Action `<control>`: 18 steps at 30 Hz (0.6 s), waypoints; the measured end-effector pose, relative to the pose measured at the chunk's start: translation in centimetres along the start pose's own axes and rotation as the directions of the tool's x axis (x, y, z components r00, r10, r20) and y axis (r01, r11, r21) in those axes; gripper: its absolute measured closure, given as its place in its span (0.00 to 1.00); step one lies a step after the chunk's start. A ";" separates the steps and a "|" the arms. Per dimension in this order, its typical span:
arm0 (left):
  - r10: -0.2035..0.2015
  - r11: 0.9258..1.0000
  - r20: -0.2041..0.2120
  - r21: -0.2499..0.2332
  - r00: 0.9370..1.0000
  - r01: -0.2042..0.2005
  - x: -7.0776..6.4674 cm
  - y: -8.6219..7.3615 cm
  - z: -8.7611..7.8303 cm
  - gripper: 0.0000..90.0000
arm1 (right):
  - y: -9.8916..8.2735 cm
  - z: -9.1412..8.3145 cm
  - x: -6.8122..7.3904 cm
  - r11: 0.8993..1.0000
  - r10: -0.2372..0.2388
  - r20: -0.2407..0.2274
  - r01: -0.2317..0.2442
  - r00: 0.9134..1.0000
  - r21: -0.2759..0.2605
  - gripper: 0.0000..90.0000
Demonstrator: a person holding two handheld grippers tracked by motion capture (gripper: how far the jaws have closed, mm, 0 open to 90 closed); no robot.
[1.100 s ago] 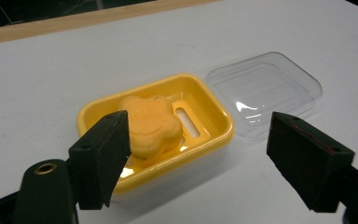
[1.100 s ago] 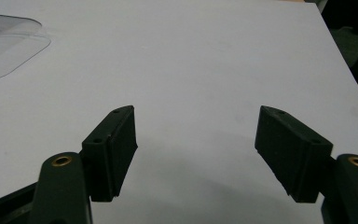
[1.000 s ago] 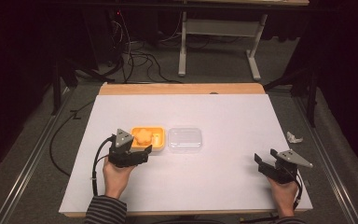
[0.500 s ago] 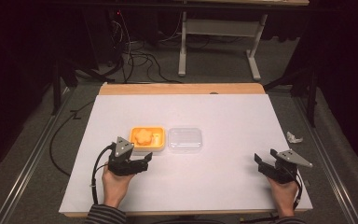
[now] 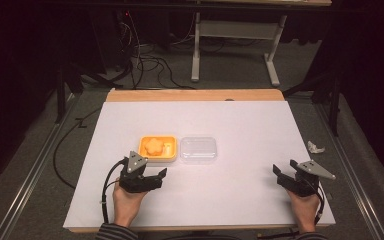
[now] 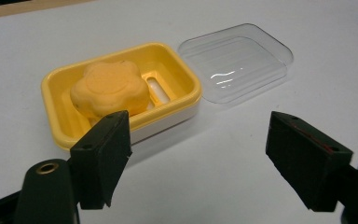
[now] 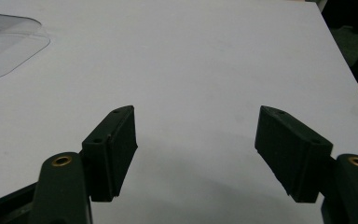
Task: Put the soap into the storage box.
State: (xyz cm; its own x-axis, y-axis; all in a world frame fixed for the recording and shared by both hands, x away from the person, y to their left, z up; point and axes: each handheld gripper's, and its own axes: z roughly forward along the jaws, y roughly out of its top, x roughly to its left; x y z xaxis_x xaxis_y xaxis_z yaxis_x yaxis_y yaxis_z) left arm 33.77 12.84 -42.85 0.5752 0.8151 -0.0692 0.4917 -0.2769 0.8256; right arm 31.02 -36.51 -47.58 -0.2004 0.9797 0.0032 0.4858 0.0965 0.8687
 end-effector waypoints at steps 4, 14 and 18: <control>-0.002 1.000 0.005 0.002 1.000 0.002 -0.1 -0.1 0.2 0.25 | 0.0 0.0 0.0 1.000 0.003 0.000 -0.003 1.000 0.000 0.33; 0.005 1.000 0.018 0.012 1.000 -0.005 -0.8 -0.2 1.0 0.25 | 0.0 0.0 0.0 1.000 0.003 -0.002 -0.003 1.000 0.003 0.33; 0.009 1.000 0.014 0.017 1.000 -0.010 -0.9 -0.2 1.3 0.25 | 0.0 0.0 0.0 1.000 0.001 -0.002 -0.001 1.000 0.003 0.33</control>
State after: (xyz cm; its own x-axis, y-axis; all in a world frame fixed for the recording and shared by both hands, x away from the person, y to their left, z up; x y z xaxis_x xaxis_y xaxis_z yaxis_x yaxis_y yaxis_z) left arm 34.01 11.47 -43.74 0.5889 0.8052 -0.0694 0.4974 -0.2935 0.8164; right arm 31.03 -36.47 -47.58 -0.2017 0.9794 0.0051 0.4885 0.0961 0.8673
